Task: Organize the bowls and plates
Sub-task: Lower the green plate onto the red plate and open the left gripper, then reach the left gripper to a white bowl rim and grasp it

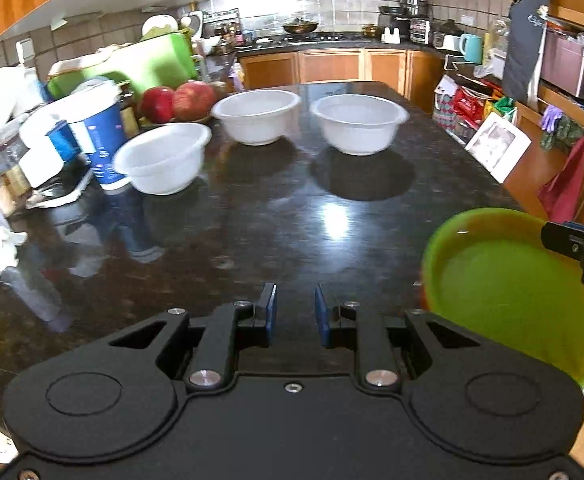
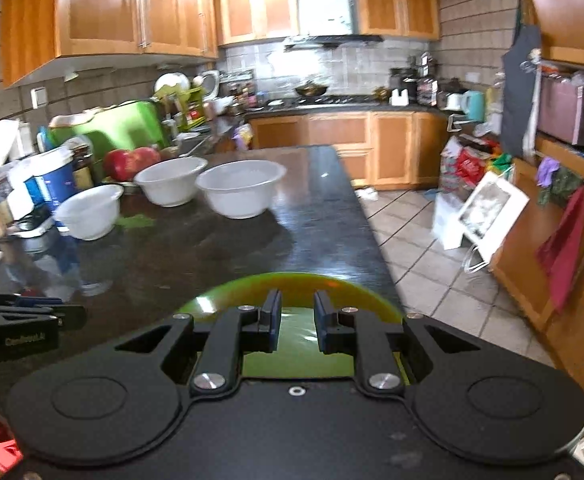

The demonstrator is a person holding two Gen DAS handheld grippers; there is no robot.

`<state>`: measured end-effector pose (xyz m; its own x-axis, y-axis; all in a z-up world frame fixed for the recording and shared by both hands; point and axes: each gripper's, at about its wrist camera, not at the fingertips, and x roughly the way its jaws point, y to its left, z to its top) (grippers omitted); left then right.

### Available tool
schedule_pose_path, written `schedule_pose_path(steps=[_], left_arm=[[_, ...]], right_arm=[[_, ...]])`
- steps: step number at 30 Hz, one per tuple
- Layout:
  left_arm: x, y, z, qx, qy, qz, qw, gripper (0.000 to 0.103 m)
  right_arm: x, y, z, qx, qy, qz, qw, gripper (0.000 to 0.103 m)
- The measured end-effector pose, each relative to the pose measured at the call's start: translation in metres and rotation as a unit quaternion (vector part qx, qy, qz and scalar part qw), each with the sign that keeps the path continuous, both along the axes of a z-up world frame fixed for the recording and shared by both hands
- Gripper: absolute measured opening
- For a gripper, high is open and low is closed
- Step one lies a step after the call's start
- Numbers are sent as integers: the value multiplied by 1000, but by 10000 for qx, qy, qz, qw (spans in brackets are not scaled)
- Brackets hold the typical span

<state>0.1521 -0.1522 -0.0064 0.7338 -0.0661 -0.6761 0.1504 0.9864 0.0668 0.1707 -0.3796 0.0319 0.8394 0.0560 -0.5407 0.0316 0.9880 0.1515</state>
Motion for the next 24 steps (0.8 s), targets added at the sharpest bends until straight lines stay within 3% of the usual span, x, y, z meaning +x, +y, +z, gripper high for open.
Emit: schedule_pose_path(steps=[10, 18, 24], left_arm=[[41, 58, 17, 142, 534, -621, 9965, 32], [93, 72, 57, 149, 663, -1252, 9898, 32], [136, 48, 77, 15, 731, -1376, 9878, 32]], right_arm=[[52, 48, 40, 811, 618, 397, 9940, 19], [103, 55, 76, 1287, 1110, 303, 9850, 20], [143, 40, 107, 783, 1033, 63, 9915, 21]])
